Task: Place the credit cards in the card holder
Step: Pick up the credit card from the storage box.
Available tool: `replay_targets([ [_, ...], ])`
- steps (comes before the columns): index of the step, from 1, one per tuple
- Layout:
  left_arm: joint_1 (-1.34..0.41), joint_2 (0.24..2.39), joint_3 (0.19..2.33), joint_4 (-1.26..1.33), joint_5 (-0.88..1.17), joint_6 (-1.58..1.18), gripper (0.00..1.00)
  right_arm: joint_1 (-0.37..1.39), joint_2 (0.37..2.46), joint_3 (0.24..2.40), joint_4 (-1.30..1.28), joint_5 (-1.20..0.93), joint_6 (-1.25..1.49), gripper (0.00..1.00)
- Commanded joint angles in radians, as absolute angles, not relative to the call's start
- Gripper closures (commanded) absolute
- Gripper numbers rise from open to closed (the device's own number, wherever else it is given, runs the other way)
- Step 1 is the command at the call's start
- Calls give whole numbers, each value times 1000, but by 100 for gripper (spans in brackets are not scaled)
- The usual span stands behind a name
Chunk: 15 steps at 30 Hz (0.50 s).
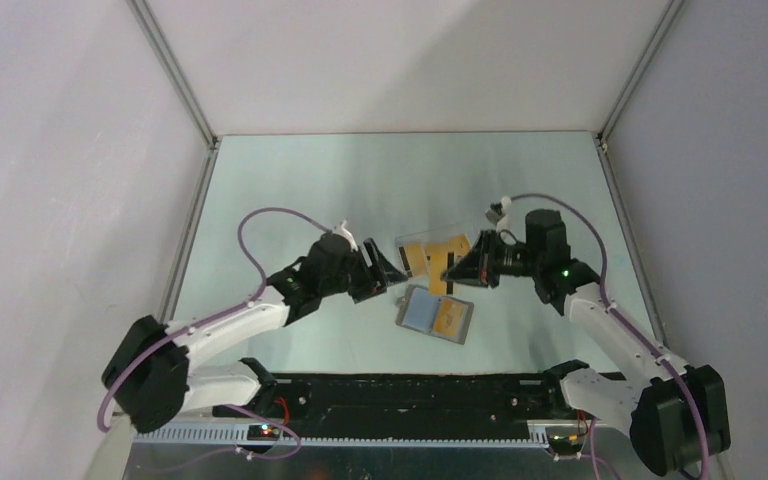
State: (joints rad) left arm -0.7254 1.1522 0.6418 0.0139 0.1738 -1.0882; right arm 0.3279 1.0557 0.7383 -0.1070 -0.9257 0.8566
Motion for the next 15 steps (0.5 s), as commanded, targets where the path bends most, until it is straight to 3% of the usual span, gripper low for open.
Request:
replay_targets([
  [1,-769,1247,617,-141,131,-1050,29,364,1005,601,-151,-855,808,100],
  [15,-877,1512,690,-141,44,-1079,32,444,1168,383,-14,-718,833,100],
])
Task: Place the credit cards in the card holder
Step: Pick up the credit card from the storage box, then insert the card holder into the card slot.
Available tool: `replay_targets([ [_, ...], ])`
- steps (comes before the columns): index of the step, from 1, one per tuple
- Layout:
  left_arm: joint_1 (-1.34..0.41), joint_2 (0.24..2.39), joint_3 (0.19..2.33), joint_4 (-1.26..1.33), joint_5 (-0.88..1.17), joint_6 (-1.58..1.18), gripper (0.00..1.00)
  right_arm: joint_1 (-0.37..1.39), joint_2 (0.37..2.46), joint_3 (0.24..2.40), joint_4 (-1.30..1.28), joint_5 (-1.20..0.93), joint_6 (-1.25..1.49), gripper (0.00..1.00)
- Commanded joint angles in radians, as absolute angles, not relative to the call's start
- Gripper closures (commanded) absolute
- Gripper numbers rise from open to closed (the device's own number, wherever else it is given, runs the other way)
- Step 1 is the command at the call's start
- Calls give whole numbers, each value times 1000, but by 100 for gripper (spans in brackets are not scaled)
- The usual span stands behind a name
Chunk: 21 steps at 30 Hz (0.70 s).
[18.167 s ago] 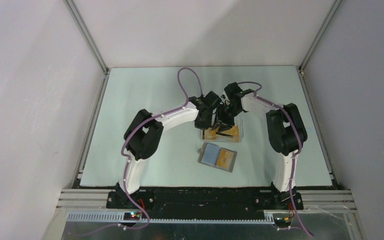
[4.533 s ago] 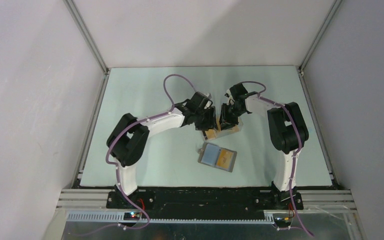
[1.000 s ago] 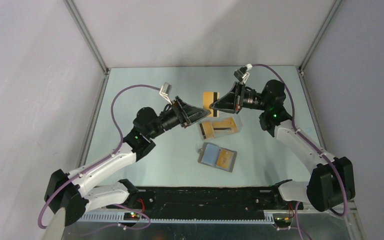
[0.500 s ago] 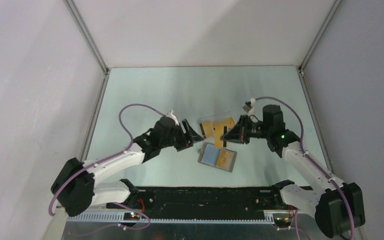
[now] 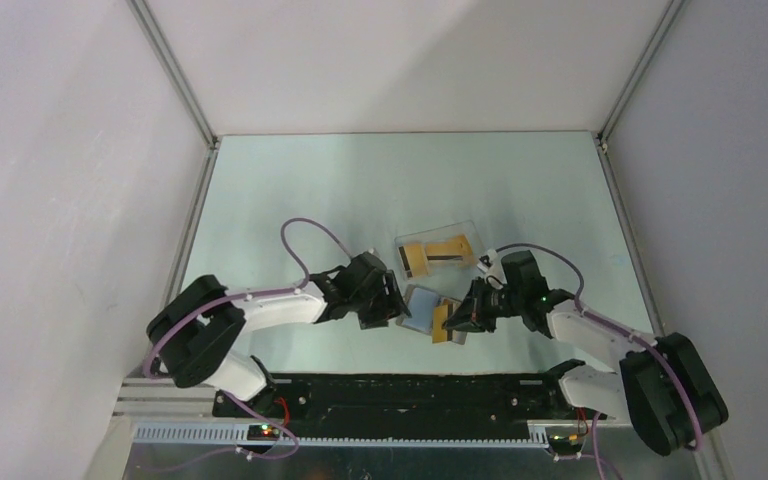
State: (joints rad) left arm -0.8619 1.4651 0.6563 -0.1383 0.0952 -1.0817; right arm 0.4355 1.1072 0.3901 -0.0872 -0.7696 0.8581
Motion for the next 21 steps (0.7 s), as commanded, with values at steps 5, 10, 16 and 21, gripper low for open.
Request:
replay_targets([
  [5,-880,1532,700,-163,14,-1081,36,445,1276,380,90,-727,804,100],
  [10,-879,1565,746,-226,-34,-1054,38,443,1328,389,124,-730,791,100],
  [16,-879,1636,806,-272,-38,-1022,48,436,1367,390,109,-716,753,100],
  [21,-879,1666,824,-301,-48,-1023,59,429,1388,399,88,-697,737,100],
])
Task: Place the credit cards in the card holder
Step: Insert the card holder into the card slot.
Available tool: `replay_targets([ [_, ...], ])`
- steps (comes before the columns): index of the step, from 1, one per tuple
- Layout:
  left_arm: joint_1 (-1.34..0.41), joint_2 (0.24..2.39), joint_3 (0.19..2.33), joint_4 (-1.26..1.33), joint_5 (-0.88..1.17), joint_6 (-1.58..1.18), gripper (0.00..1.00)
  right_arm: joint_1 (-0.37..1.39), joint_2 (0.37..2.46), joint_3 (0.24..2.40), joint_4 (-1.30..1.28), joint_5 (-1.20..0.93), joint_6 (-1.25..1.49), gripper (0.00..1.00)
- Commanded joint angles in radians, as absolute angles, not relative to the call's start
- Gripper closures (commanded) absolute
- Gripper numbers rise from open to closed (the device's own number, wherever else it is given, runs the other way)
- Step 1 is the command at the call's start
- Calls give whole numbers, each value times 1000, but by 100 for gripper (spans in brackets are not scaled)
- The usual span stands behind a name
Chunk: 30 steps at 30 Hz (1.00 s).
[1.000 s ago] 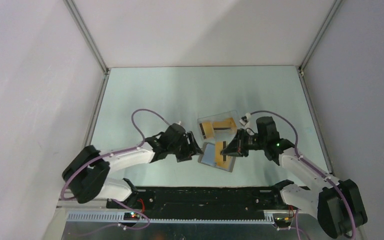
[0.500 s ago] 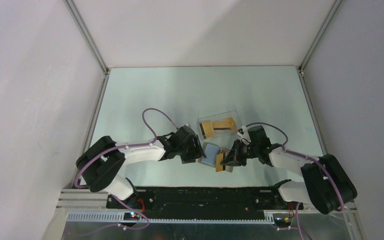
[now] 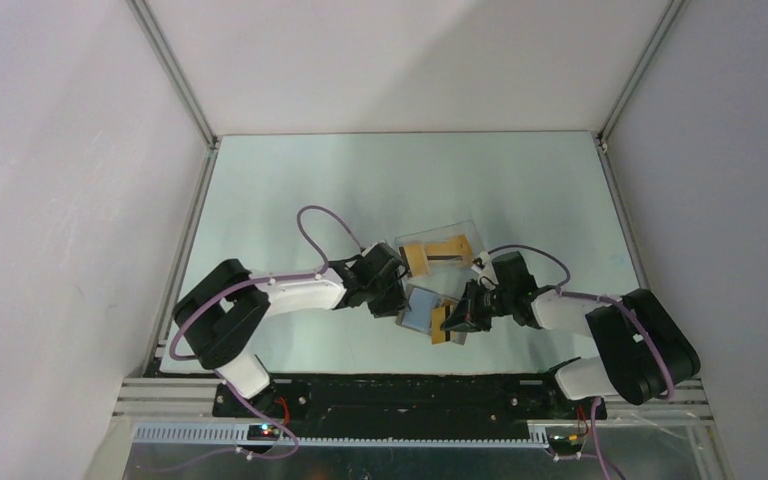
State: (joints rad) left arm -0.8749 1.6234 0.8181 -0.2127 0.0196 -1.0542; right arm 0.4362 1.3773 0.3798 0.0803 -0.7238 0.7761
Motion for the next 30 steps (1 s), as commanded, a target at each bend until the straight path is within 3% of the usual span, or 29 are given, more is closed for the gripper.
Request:
replay_targets([
  [1,-879,1668,825,-302,-48,-1022,60,428,1390,400,89,-695,734,100],
  [17,-879,1708,845,-319,-35,-1005,71,400,1516,444,246,-824,740,100],
  [30,-879,1727,858,-334,-38,-999,81,395,1518,477,248,-810,740,100],
])
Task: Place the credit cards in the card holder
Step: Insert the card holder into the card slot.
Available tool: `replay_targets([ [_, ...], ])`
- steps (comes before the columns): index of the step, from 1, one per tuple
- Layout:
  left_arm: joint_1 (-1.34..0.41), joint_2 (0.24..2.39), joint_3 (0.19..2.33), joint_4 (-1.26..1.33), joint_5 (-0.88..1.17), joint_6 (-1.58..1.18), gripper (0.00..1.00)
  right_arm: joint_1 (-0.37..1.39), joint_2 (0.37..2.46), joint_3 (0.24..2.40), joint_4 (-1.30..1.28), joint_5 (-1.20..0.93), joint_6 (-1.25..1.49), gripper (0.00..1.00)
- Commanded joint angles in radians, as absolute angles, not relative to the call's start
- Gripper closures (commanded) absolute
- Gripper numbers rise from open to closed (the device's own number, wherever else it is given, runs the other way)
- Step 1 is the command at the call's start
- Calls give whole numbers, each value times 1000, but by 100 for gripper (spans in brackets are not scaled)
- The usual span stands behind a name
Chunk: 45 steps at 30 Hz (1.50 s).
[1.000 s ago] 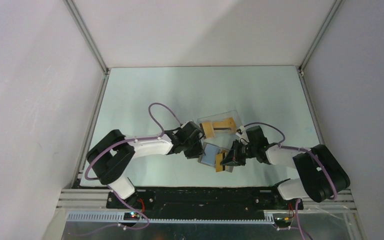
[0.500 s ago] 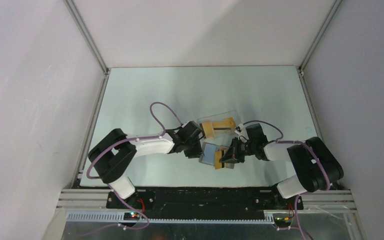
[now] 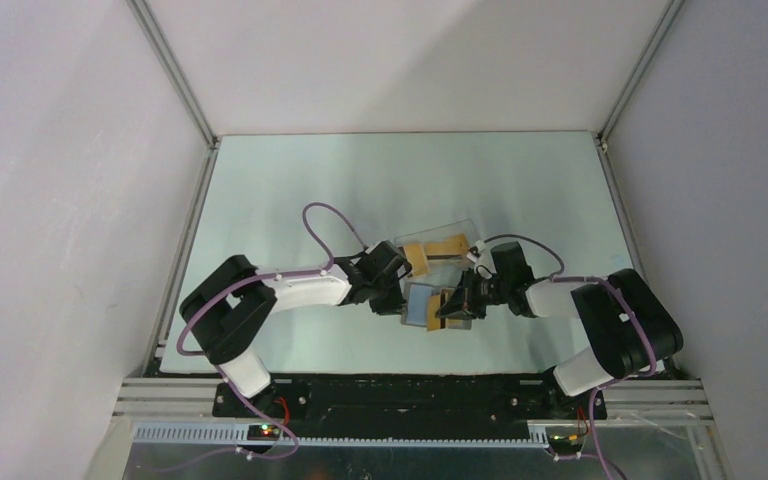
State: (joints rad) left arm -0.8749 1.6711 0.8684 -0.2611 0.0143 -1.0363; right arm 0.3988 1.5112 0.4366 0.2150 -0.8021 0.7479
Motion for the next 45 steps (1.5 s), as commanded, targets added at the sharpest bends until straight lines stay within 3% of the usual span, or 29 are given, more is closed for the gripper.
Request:
replay_targets([
  [1,-879,1728,860,-335,-38,-999,83,392,1531,484,244,-815,736,100],
  [4,-879,1732,862,-338,-38,-997,87,376,1555,498,237,-844,724,100],
  [14,-879,1757,859,-343,-14,-993,93,367,1578,657,-134,-744,458,100],
  [26,-879,1782,885,-343,21,-969,100,359,1631,723,-277,-700,303,100],
  [45,-882,1853,949,-377,60,-940,100,328,1582,791,-348,-646,231,100],
])
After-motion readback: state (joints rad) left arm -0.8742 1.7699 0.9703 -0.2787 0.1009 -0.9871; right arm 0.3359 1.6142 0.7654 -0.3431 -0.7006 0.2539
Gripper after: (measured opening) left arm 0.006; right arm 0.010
